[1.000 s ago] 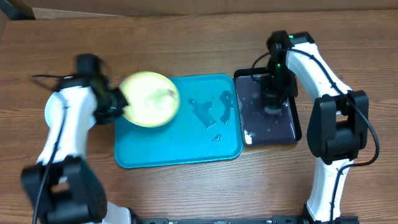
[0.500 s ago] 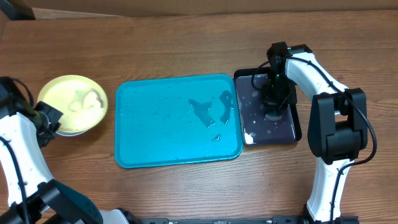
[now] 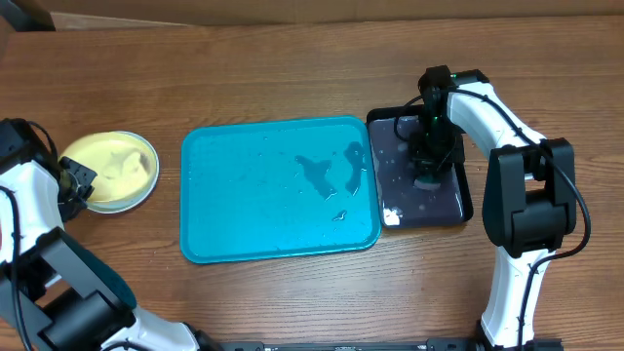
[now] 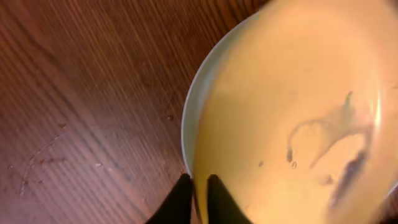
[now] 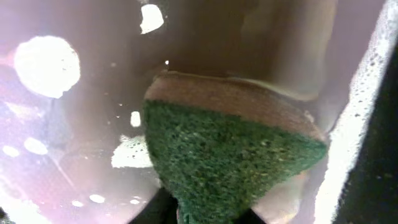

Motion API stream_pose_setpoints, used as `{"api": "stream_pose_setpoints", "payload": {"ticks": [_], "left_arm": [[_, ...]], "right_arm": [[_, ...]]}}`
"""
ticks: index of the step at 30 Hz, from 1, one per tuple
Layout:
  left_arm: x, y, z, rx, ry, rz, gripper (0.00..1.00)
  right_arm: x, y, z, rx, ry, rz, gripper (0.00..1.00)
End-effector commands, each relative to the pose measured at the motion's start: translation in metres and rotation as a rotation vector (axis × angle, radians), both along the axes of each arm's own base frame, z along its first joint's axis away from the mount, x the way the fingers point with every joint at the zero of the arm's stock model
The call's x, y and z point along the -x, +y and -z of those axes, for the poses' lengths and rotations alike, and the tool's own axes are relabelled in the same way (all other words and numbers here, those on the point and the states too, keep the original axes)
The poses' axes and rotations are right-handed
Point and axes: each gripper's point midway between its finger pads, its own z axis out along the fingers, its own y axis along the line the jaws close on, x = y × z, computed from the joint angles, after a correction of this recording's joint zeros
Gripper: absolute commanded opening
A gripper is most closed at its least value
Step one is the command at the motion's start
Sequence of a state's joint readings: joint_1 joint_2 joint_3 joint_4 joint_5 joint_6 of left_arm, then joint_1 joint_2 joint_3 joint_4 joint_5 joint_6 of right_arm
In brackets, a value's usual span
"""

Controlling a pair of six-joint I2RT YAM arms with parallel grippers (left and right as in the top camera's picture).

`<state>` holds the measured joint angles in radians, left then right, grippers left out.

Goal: Clean dirty plates on tray and stack at the side
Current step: 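Release the sponge in the basin and open the left gripper on the stack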

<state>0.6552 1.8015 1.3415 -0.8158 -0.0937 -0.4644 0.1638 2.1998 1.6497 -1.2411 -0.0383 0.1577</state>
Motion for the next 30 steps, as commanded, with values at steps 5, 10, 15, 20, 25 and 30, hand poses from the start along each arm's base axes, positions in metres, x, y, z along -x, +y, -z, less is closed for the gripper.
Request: {"api": "stream_pose_setpoints", "payload": {"ticks": [5, 10, 15, 20, 25, 30], "left_arm": [[-0.016, -0.001, 0.003, 0.025, -0.046, 0.06, 0.65], [-0.055, -0.033, -0.032, 0.148, -0.199, 0.277, 0.68], [-0.075, -0.056, -0.078, 0.164, -0.231, 0.361, 0.69], [-0.09, -0.105, -0.104, 0.235, -0.265, 0.541, 0.73], [-0.086, -0.14, -0.098, 0.272, -0.193, 0.602, 1.0], [-0.089, -0.158, -0.097, 0.279, -0.176, 0.646, 1.0]], "right_arm": [[-0.005, 0.005, -0.013, -0.023, -0.034, 0.005, 0.59], [-0.018, 0.001, -0.041, -0.024, -0.056, 0.018, 0.66], [-0.034, 0.001, -0.082, -0.024, -0.111, 0.007, 0.71], [-0.063, 0.003, -0.129, -0.035, -0.252, 0.004, 1.0], [-0.096, -0.002, -0.176, -0.004, -0.435, 0.008, 1.0], [-0.103, 0.0, -0.179, -0.01, -0.467, 0.008, 1.0]]}}
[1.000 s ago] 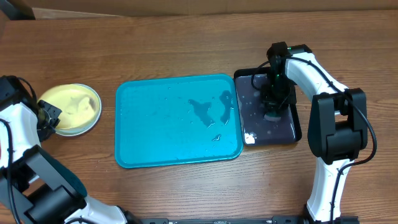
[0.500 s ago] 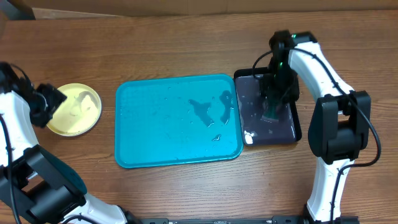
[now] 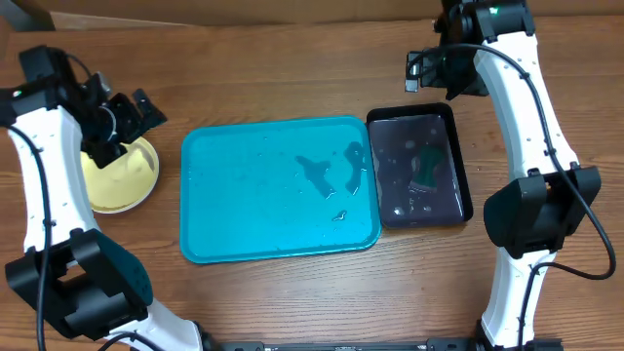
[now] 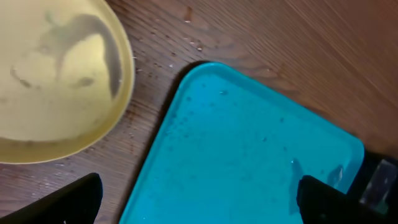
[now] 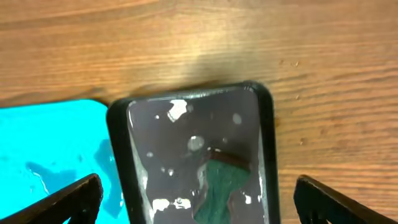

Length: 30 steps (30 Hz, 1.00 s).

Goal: Clean dirty plates on tray and stack at the side

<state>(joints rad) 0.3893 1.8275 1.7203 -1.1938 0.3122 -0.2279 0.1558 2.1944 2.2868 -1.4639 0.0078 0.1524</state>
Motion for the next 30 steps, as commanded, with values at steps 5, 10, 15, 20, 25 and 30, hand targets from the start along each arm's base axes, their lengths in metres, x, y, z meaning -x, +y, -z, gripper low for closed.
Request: {"api": "stream_pose_setpoints", "payload": {"ticks": [5, 10, 15, 20, 25, 30], "left_arm": [[-0.005, -0.015, -0.004, 0.01, -0.014, 0.056, 1.0], [-0.005, -0.015, -0.004, 0.01, -0.014, 0.056, 1.0], [-0.005, -0.015, -0.004, 0.011, -0.014, 0.055, 1.0], [-0.005, -0.015, -0.004, 0.01, -0.015, 0.056, 1.0], [-0.005, -0.015, -0.004, 0.01, -0.015, 0.056, 1.0], [-0.005, -0.015, -0.004, 0.009, -0.014, 0.056, 1.0]], "right_arm": [[-0.003, -0.005, -0.014, 0.011, -0.044, 0.007, 1.0], [-0.003, -0.005, -0.014, 0.011, -0.044, 0.007, 1.0], [-0.003, -0.005, -0.014, 0.011, -0.044, 0.007, 1.0], [-0.003, -0.005, -0.014, 0.011, -0.044, 0.007, 1.0], [-0.005, -0.005, -0.016, 0.009, -0.057, 0.007, 1.0], [0.006, -0.006, -0.063, -0.007, -0.158, 0.007, 1.0]]}}
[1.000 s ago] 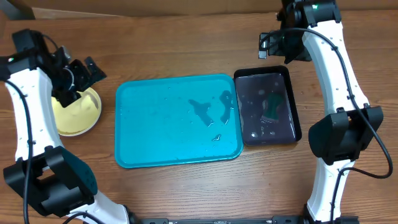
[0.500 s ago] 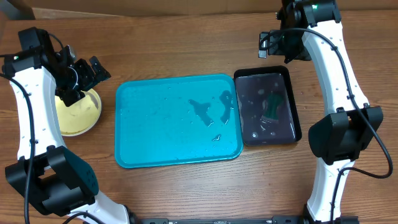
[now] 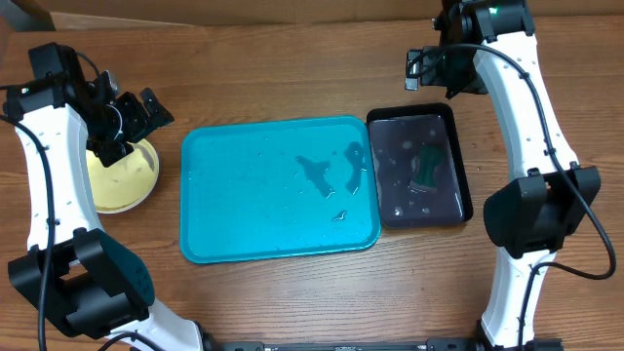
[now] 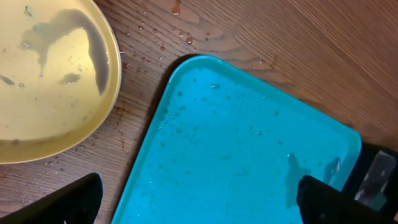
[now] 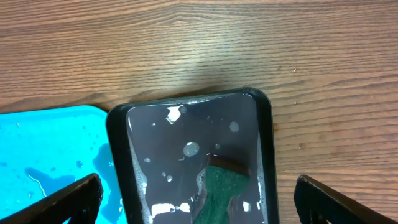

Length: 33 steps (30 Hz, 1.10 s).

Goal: Clean dirty plates on tray and stack at the side

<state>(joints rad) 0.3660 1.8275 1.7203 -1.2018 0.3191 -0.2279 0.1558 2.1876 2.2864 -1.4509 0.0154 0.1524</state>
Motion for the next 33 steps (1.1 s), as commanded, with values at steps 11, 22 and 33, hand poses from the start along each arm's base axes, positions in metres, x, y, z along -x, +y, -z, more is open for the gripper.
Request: {"api": "stream_pose_setpoints", "payload": {"ticks": [11, 22, 33], "left_arm": [[-0.004, -0.004, -0.004, 0.001, -0.02, 0.031, 1.0], [-0.004, -0.004, -0.004, 0.001, -0.02, 0.031, 1.0], [-0.004, -0.004, -0.004, 0.001, -0.02, 0.031, 1.0]], "right_arm": [[0.124, -0.028, -0.261, -0.06, -0.638, 0.018, 1.0], [0.28, -0.066, -0.388, -0.074, -1.326, 0.068, 1.0], [0.282, -0.055, -0.247, -0.148, -1.644, 0.021, 1.0]]}}
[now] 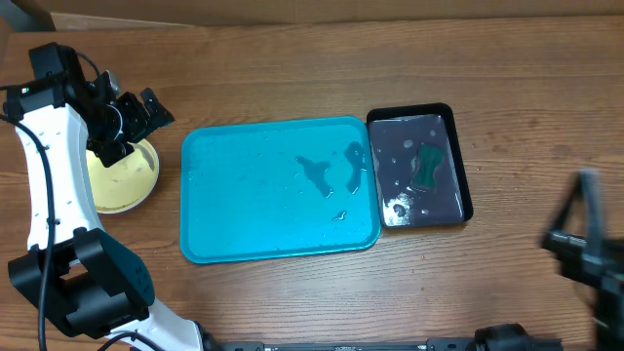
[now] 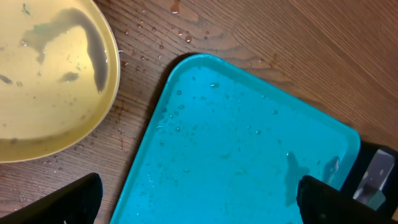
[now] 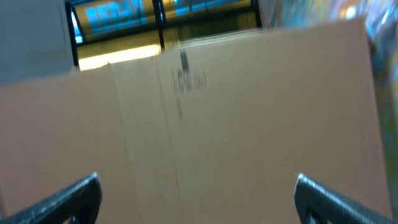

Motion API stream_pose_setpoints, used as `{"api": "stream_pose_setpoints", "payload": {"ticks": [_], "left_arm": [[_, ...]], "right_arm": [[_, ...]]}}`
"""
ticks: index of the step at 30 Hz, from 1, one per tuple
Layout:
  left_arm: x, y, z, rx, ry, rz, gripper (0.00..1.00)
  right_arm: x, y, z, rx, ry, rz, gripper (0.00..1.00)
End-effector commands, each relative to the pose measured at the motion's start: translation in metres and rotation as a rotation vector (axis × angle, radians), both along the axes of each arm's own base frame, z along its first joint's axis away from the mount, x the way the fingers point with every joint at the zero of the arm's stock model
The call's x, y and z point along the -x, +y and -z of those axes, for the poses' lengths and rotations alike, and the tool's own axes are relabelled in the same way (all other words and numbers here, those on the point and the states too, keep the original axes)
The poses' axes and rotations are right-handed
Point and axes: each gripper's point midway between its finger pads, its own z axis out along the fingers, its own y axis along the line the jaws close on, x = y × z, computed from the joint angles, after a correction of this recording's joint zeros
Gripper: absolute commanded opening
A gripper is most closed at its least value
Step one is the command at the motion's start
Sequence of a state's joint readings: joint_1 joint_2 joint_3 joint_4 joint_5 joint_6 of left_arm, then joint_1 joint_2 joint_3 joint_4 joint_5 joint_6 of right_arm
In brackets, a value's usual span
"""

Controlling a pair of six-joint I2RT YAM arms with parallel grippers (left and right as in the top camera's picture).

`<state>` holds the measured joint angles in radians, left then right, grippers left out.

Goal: Clean dirty plates on tray and stack at the side

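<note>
A yellow plate (image 1: pixel 119 175) with grey wet smears lies on the table left of the teal tray (image 1: pixel 234 234); the left wrist view shows the plate (image 2: pixel 43 81) beside the tray's wet surface (image 2: pixel 249 143). My left gripper (image 1: pixel 144 109) hangs open and empty above the plate's far edge, its fingertips (image 2: pixel 62 202) wide apart. A green sponge (image 1: pixel 427 166) lies in the black basin (image 1: pixel 466 200). The right arm (image 1: pixel 585 249) shows blurred at the right front edge. My right gripper (image 3: pixel 199 199) is open and empty, facing a cardboard surface (image 3: pixel 217 112).
The teal tray holds only water puddles (image 1: pixel 327 175) and drops. The basin of soapy water sits against the tray's right side. Bare wooden table (image 1: pixel 292 68) runs along the back and front.
The right arm has gone from above the basin's far end to the right front edge of the overhead view. Its camera now faces cardboard. The left arm has hardly moved.
First my left gripper was shut on the yellow plate's rim at the table's left and my right gripper was shut on the sponge in the basin. A second later both stood open and raised, plate on the table, sponge in the basin. Now the right arm has swung away.
</note>
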<state>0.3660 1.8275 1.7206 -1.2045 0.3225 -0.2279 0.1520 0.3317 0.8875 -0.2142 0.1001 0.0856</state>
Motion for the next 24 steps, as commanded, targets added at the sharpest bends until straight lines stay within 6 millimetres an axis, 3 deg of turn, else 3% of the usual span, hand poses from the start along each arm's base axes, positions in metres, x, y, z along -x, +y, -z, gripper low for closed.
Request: {"api": "stream_pose_setpoints", "payload": {"ticks": [1, 3, 8, 24], "left_arm": [[-0.004, -0.003, -0.004, -0.003, -0.021, 0.03, 1.0], [-0.004, -0.003, -0.004, -0.003, -0.021, 0.03, 1.0], [-0.004, -0.003, -0.004, -0.003, -0.021, 0.03, 1.0], [-0.004, -0.003, -0.004, -0.003, -0.021, 0.03, 1.0]], "right_arm": [[-0.021, 0.009, 0.066, 0.029, 0.038, -0.03, 1.0], [-0.031, 0.014, 0.099, 0.04, 0.033, -0.048, 1.0], [-0.047, 0.019, 0.161, 0.066, 0.052, -0.076, 1.0], [-0.068, 0.02, 0.261, 0.086, 0.231, -0.093, 1.0]]}}
